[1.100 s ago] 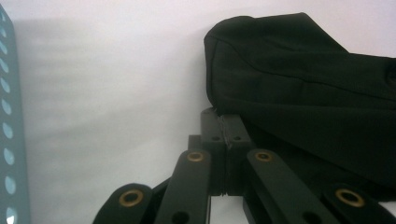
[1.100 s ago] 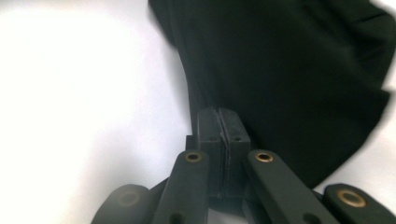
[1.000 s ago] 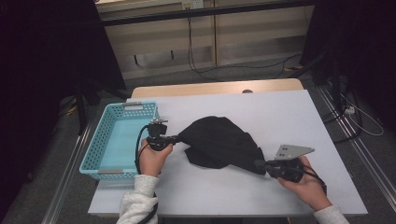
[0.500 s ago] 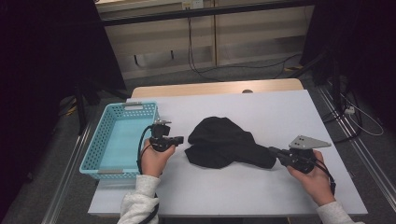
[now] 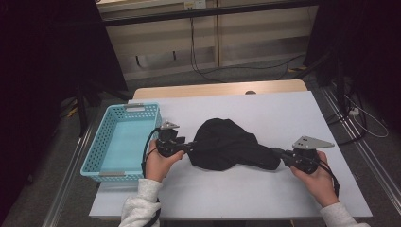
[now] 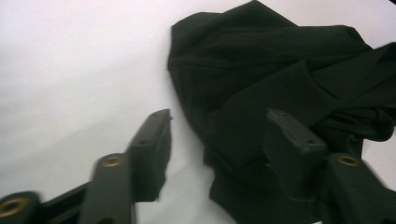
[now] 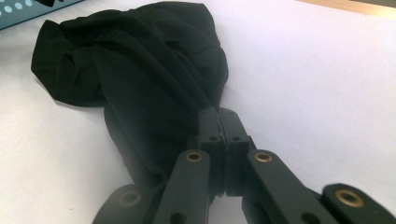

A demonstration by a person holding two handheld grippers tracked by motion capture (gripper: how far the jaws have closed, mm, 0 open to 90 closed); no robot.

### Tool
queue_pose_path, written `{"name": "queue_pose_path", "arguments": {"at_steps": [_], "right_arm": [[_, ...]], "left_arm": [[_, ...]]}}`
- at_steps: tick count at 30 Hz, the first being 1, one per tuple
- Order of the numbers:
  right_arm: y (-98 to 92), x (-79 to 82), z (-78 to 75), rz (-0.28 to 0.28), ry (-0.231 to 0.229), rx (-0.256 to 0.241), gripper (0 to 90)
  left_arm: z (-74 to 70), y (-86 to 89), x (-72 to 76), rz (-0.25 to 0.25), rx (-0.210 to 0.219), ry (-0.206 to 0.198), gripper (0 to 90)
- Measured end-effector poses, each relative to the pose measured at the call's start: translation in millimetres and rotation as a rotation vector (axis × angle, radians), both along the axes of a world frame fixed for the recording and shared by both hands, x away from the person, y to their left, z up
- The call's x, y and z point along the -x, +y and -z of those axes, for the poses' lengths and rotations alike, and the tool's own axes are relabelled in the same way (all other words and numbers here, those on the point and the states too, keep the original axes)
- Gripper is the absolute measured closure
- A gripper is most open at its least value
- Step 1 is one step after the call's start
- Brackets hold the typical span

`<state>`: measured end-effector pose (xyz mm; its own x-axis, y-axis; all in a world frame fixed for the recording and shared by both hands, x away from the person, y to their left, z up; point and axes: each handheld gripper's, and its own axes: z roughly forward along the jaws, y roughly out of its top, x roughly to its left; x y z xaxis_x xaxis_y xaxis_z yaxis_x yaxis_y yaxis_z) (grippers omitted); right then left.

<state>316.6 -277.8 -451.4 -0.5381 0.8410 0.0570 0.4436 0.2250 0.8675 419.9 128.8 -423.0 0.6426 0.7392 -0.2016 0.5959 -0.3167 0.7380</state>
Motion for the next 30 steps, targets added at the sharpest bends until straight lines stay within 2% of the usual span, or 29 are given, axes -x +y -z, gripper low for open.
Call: {"name": "queue_pose_path", "arguments": {"at_steps": [1,2,3,4,5,8,9,10,11,12,13,14,15,19,22,23,26,27,30], "right_arm": [[0.5,-0.2,0.1,0.001,0.001,-0.002,89.5],[0.5,-0.2,0.1,0.001,0.001,-0.002,89.5],[1.1,-0.9,0.1,0.002,0.001,0.001,89.5],[1.1,-0.9,0.1,0.002,0.001,0.001,89.5],[1.3,-1.7,0.3,0.001,0.002,0.004,89.4],[1.4,-2.3,0.8,0.004,0.004,0.004,89.5],[1.2,-2.6,0.9,0.006,0.005,0.005,89.5],[1.2,-2.6,0.9,0.006,0.005,0.005,89.5],[0.7,-2.7,0.9,0.01,0.006,0.003,89.5],[0.7,-2.7,0.9,0.01,0.006,0.003,89.5],[0.4,-2.9,1.0,0.017,0.007,0.002,89.5],[0.4,-2.9,1.0,0.017,0.007,0.002,89.5],[0.4,-3.1,1.3,0.023,0.008,0.003,89.4],[1.1,-3.0,1.7,0.022,0.007,0.005,89.5],[0.9,-2.8,1.4,0.023,0.006,0.004,89.5],[0.6,-2.8,1.2,0.023,0.005,-0.001,89.4],[0.8,-2.8,1.0,0.024,0.005,-0.004,89.4],[1.0,-2.8,0.5,0.023,0.003,-0.003,89.4],[1.1,-3.0,0.3,0.023,0.002,-0.003,89.4]], "left_arm": [[1.1,-2.7,-0.1,0.023,-0.01,-0.008,36.1],[2.4,-6.0,0.1,0.037,-0.018,-0.016,36.1],[4.3,-9.8,0.1,0.042,-0.02,-0.026,28.7],[6.1,-12.6,-0.5,0.051,-0.027,-0.021,28.7],[11.4,-18.6,-1.4,0.077,-0.043,-0.032,27.2],[18.2,-22.4,-2.8,0.1,-0.065,-0.051,26.5],[25.1,-23.5,-4.6,0.108,-0.075,-0.045,26.5],[25.1,-23.5,-4.6,0.108,-0.075,-0.045,25.9],[30.6,-24.9,-5.4,0.117,-0.075,-0.018,25.3],[30.6,-24.9,-5.4,0.117,-0.075,-0.018,25.3],[34.0,-26.2,-5.3,0.123,-0.104,-0.013,25.3],[34.0,-26.2,-5.3,0.123,-0.104,-0.013,25.8],[36.4,-26.8,-5.7,0.137,-0.122,-0.01,27.3],[37.3,-28.2,-4.5,0.138,-0.136,-0.029,29.7],[35.6,-27.5,-3.8,0.119,-0.125,-0.01,40.4],[35.3,-26.6,-4.2,0.085,-0.104,0.003,45.6],[35.0,-25.5,-5.0,0.078,-0.106,0.005,56.2],[34.2,-25.3,-6.0,0.068,-0.091,0.024,59.1],[33.4,-26.1,-6.2,0.06,-0.091,0.021,69.2]]}}
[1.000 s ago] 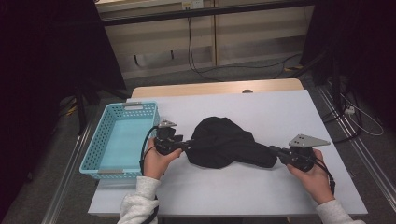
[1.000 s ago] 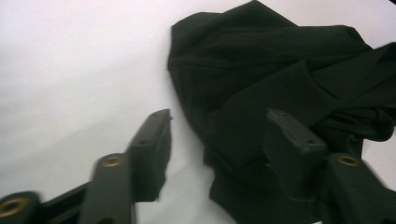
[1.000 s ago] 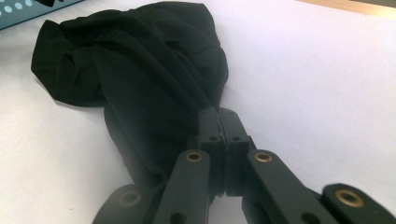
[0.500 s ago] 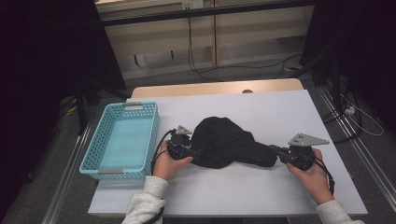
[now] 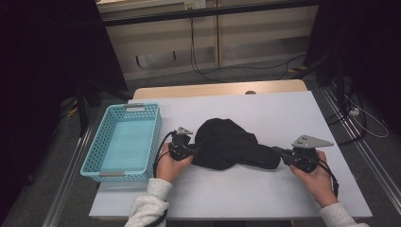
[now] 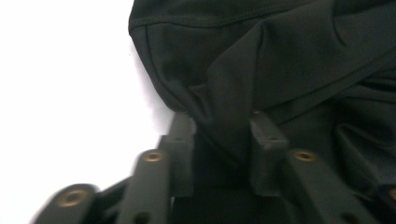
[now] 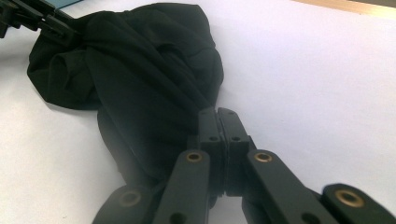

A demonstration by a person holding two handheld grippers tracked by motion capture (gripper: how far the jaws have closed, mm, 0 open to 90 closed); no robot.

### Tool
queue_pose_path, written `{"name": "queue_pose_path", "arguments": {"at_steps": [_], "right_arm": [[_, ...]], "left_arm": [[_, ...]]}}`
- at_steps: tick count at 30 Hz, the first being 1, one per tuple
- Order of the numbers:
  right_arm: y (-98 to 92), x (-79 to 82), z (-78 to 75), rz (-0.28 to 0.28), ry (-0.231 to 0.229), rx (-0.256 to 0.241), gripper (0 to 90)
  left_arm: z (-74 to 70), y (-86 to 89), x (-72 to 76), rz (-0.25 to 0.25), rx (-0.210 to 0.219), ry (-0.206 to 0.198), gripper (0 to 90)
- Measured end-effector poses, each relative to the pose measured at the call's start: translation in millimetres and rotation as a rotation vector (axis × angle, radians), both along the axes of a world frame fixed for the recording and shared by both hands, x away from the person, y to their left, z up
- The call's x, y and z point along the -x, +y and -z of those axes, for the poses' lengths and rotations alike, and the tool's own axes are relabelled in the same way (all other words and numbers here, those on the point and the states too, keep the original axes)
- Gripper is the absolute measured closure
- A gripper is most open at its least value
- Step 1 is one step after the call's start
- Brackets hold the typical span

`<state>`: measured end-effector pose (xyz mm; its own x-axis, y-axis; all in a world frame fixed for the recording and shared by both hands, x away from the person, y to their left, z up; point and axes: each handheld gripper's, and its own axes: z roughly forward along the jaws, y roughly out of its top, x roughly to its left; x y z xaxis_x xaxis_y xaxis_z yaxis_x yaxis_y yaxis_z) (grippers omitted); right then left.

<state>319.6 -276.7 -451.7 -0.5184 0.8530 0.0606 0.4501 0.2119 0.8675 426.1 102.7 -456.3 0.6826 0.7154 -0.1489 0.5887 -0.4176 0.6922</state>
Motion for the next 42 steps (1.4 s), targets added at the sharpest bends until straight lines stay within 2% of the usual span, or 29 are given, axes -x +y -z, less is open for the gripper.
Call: {"name": "queue_pose_path", "arguments": {"at_steps": [3,7,10,13,24,26,27,31,42], "right_arm": [[-0.4,0.4,-0.8,-0.002,0.001,-0.008,89.5],[-0.5,1.0,-3.7,-0.007,-0.01,-0.011,89.5],[-0.1,1.2,-4.9,-0.01,-0.011,-0.011,89.5],[0.8,0.9,-7.4,-0.014,-0.019,-0.014,89.5],[3.0,-4.9,-15.9,-0.017,-0.033,-0.018,89.5],[3.9,-7.3,-21.7,-0.023,-0.038,-0.008,89.5],[4.5,-8.0,-24.5,-0.024,-0.042,-0.006,89.5],[6.0,-12.1,-36.2,-0.022,-0.06,0.009,89.5],[4.5,-21.2,-59.0,-0.012,-0.088,0.013,89.5]], "left_arm": [[-3.5,1.3,-1.4,-0.011,0.018,0.022,77.3],[-8.1,4.0,-2.0,-0.032,0.038,0.041,80.8],[-14.4,7.2,-2.1,-0.044,0.05,0.04,82.2],[-24.9,12.7,-2.1,-0.055,0.085,0.03,83.2],[-44.1,20.3,-2.3,-0.069,0.1,0.047,84.5],[-49.7,22.8,-3.9,-0.062,0.089,0.043,84.5],[-55.6,23.8,-4.8,-0.071,0.103,0.04,84.5],[-66.6,25.6,-6.9,-0.069,0.111,0.039,84.6],[-85.4,25.5,-13.1,-0.075,0.13,0.043,84.7]]}}
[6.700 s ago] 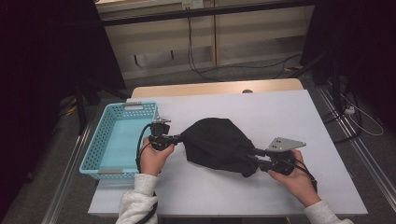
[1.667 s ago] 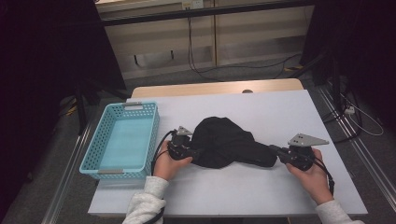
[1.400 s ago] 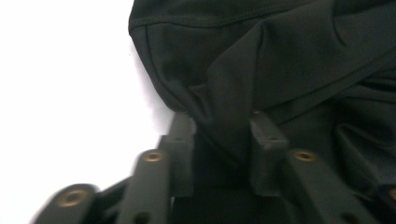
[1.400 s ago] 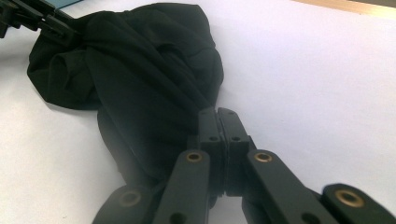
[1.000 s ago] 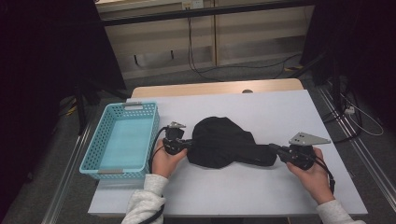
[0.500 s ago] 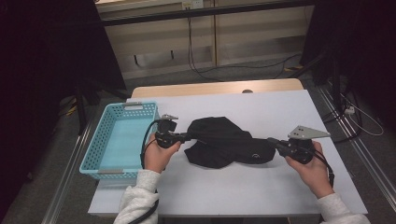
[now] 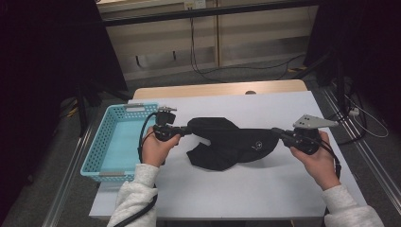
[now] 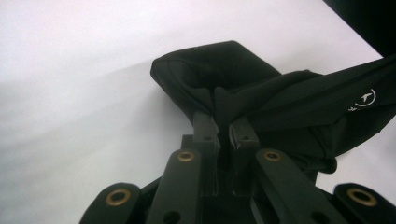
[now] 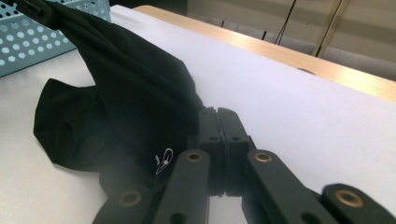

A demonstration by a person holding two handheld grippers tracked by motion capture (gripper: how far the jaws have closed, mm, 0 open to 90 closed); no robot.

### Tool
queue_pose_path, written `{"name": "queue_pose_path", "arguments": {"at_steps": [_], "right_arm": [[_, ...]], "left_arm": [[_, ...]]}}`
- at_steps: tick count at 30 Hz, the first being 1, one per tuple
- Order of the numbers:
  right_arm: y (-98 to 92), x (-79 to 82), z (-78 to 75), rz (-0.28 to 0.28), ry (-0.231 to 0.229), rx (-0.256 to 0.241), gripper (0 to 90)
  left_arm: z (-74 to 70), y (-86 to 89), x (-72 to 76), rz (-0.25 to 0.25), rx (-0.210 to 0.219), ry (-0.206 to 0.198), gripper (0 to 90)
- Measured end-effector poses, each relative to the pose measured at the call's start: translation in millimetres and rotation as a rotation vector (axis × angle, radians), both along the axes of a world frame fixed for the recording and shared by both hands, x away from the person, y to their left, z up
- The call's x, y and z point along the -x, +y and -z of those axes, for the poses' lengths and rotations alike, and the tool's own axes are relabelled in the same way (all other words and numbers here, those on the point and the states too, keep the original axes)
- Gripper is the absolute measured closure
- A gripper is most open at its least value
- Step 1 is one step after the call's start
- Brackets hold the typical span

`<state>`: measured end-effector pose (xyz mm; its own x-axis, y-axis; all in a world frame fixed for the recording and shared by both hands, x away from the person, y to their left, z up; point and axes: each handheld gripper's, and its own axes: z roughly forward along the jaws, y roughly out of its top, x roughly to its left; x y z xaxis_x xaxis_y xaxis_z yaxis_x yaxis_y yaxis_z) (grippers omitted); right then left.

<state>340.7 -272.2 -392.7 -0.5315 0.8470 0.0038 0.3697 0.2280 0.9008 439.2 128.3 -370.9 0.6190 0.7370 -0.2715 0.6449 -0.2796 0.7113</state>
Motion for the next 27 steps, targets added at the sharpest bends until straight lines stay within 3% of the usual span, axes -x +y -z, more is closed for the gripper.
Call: {"name": "queue_pose_path", "arguments": {"at_steps": [12,19,27], "right_arm": [[3.0,-5.6,-2.9,-0.003,-0.003,0.007,89.6],[8.3,-11.9,-9.9,-0.007,-0.016,0.009,89.5],[6.1,-15.8,-7.0,0.0,-0.011,0.01,89.5]], "left_arm": [[-7.9,5.2,0.4,-0.01,0.007,0.001,84.8],[-20.2,9.0,-2.2,-0.024,0.008,-0.007,84.8],[-16.1,5.2,-5.3,-0.02,0.006,0.0,84.8]]}}
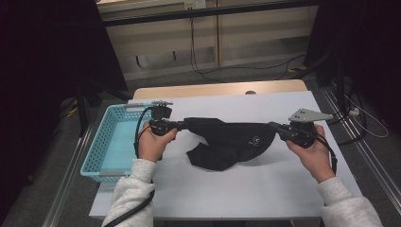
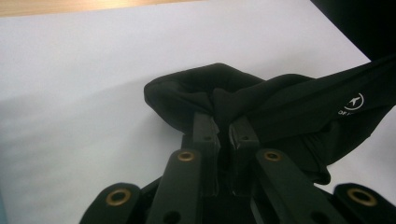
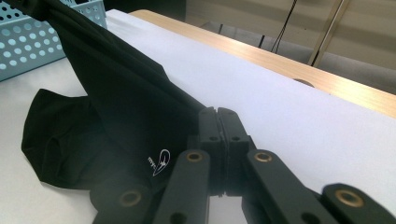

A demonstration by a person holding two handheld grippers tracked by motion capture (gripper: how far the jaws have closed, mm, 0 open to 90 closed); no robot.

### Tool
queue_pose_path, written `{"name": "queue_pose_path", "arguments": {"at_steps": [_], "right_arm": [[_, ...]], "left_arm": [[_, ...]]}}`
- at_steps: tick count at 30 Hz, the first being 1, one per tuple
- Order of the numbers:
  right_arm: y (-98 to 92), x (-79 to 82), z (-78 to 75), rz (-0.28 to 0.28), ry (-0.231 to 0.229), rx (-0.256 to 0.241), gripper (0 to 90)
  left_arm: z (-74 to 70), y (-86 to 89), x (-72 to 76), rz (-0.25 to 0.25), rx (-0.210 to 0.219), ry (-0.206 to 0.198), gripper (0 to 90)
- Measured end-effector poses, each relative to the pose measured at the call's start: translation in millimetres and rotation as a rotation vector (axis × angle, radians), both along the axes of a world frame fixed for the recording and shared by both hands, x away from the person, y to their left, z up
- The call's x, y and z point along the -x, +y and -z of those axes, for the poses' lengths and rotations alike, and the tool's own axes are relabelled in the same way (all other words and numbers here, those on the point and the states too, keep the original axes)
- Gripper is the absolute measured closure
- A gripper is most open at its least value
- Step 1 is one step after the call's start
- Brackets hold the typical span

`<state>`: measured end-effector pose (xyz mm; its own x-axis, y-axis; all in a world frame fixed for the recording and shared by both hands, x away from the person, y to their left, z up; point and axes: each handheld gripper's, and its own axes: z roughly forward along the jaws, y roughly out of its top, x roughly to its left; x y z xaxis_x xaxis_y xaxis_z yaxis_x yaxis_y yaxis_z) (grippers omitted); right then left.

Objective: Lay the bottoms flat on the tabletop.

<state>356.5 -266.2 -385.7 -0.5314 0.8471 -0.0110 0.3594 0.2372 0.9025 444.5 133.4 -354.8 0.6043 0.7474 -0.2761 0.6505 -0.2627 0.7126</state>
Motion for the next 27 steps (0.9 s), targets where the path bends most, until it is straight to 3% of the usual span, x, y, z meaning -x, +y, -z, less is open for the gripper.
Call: {"name": "queue_pose_path", "arguments": {"at_steps": [6,11,14,16,17,18,19,20,21,22,23,24,25,27], "right_arm": [[-3.0,-8.9,3.4,-0.001,0.009,-0.004,89.6],[-4.4,-27.3,5.0,-0.003,0.027,-0.006,89.6],[-4.4,-41.9,3.4,-0.006,0.037,0.011,89.6],[-3.8,-65.5,-5.4,0.005,0.041,0.03,89.8],[-3.8,-65.5,-5.4,0.005,0.041,0.03,89.8],[-3.5,-91.2,-17.2,0.057,0.02,0.055,89.9],[-3.5,-91.2,-17.2,0.057,0.02,0.055,89.9],[-2.9,-121.4,-32.6,0.136,-0.019,0.042,89.3],[-2.9,-121.4,-32.6,0.136,-0.019,0.042,89.3],[1.3,-142.3,-41.6,0.199,-0.074,0.023,69.7],[1.3,-142.3,-41.6,0.199,-0.074,0.023,69.7],[10.3,-146.7,-38.9,0.229,-0.028,0.039,63.5],[10.3,-146.7,-38.9,0.229,-0.028,0.039,63.5],[18.6,-136.9,-24.0,0.183,0.013,0.013,53.4]], "left_arm": [[4.0,-1.4,-9.8,-0.008,0.004,0.011,84.8],[3.5,-4.3,-30.1,-0.019,0.008,0.027,84.7],[-0.3,-8.1,-52.3,-0.033,0.01,0.035,84.8],[-3.9,-9.7,-65.2,-0.036,0.002,0.041,84.9],[-7.6,-11.6,-74.9,-0.047,0.007,0.034,84.9],[-18.6,-16.8,-95.5,-0.067,0.026,0.003,84.9],[-18.6,-16.8,-95.5,-0.067,0.026,0.003,84.6],[-26.2,-22.3,-114.2,-0.097,0.07,-0.028,81.7],[-26.2,-22.3,-114.2,-0.097,0.07,-0.028,70.8],[-26.4,-28.6,-123.0,-0.14,0.06,-0.021,55.6],[-26.4,-28.6,-123.0,-0.14,0.06,-0.021,43.8],[-17.9,-33.4,-119.6,-0.142,0.041,-0.022,33.6],[-17.9,-33.4,-119.6,-0.142,0.041,-0.022,26.9],[-2.1,-35.4,-108.3,-0.107,0.012,-0.037,23.4]]}}
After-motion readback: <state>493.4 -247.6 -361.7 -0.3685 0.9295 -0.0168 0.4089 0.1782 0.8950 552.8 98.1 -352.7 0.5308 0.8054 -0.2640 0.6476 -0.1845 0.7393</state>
